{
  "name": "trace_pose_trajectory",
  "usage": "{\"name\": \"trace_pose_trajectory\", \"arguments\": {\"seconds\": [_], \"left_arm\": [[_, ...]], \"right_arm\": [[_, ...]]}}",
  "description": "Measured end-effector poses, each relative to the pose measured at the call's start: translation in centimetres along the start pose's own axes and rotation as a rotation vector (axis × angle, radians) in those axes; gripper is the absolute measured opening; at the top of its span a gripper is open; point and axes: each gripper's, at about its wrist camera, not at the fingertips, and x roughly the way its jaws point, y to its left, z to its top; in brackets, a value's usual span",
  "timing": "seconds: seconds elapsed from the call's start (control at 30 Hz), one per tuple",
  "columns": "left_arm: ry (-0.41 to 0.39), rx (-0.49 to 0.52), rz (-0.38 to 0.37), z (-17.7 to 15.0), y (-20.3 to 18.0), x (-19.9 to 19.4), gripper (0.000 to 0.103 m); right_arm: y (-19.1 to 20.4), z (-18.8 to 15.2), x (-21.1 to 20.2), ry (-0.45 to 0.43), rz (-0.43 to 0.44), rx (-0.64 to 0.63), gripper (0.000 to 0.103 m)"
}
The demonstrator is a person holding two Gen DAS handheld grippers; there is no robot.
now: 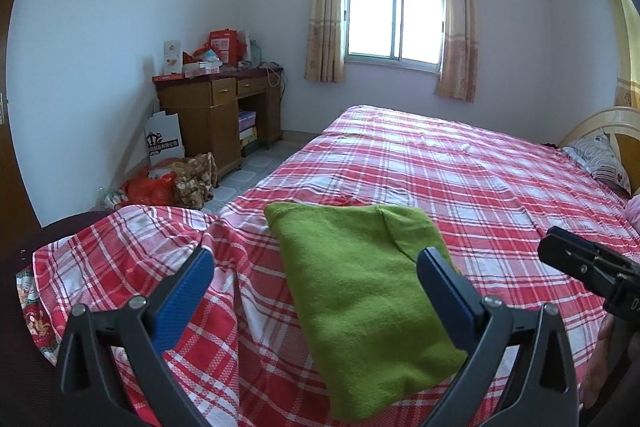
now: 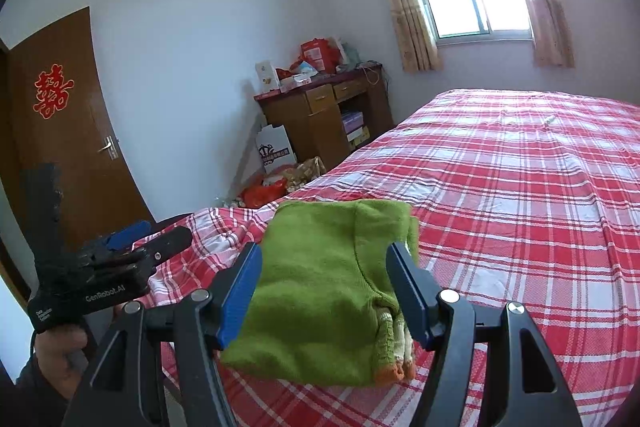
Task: Fold small clothes
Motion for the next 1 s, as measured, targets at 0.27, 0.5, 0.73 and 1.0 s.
{"name": "trace_pose_trajectory", "arguments": {"seconds": [0.27, 0.5, 0.73, 1.0], "left_arm": [[-0.001, 0.002, 0.001, -0.09, -0.21, -0.04, 0.103], [-0.001, 0.001, 0.0, -0.09, -0.26, -0.06, 0.103], [0.003, 0.003, -0.001, -0.2, -0.43, 0.01, 0.103], [0.007, -0.001, -0.007, -0.18, -0.38, 0.16, 0.103]], "right_arm": [[-0.05, -0.13, 0.02, 0.004, -0.002, 0.008, 0.066], [-0.05, -0.13, 0.01, 0.004, -0.001, 0.007, 0.066], [-0.05, -0.13, -0.05, 0.003, -0.002, 0.007, 0.066], [-0.07, -0.04, -0.2, -0.002, -0.003, 0.004, 0.066]]}}
